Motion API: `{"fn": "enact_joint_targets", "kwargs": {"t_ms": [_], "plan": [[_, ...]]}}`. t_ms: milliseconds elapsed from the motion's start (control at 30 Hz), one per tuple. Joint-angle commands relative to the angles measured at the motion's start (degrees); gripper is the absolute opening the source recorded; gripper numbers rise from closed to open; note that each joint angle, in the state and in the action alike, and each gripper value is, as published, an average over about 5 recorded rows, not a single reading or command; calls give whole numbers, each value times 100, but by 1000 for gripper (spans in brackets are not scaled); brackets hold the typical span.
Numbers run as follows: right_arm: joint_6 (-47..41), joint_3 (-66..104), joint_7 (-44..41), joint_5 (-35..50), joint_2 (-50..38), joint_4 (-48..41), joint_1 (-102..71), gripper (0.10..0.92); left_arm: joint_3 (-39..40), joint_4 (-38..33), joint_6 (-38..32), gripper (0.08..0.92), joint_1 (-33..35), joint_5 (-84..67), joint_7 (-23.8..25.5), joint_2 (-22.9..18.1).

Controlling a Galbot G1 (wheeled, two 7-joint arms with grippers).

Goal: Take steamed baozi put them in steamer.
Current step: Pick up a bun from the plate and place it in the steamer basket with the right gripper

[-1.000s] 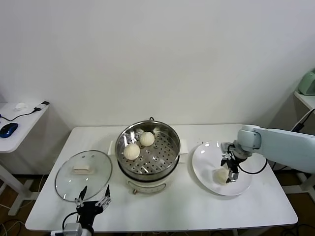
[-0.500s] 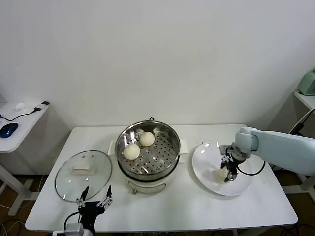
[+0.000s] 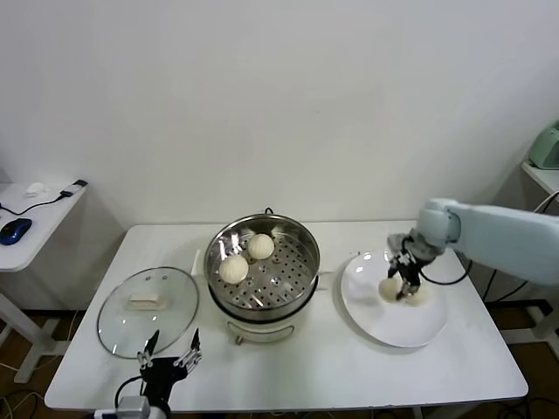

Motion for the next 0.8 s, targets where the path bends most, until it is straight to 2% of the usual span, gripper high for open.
{"fn": "enact_joint_targets", "kwargs": {"t_ms": [33,133,233,367,467,633,800], "plan": [[1698,-333,-819,497,1204,-140,2512,602,-1,4,3,823,2,5,1,4],[2365,-37,-931,586,1765,-86,2819,602,-17,-23,8,823,2,5,3,32],[2875,204,-904,544,2286,384,2845,602,-32,-42,10,823,1,-5,4,60],[3297,337,-702,41,2671,1209,2428,602,-46,-41,10,823,-10,-13,3,79],[3625,296,-466,-539,2776,1512,1903,602,-59,-53,22,823,-22,-20,2,64],[3977,220,-94,-1576,2869,1527,1158,602,-98,-76,36,823,-19,-43,2,51],[4010,391,294,-2219,3096,1054,572,602,-117,-65,34,823,-17,-42,-1,49]]}}
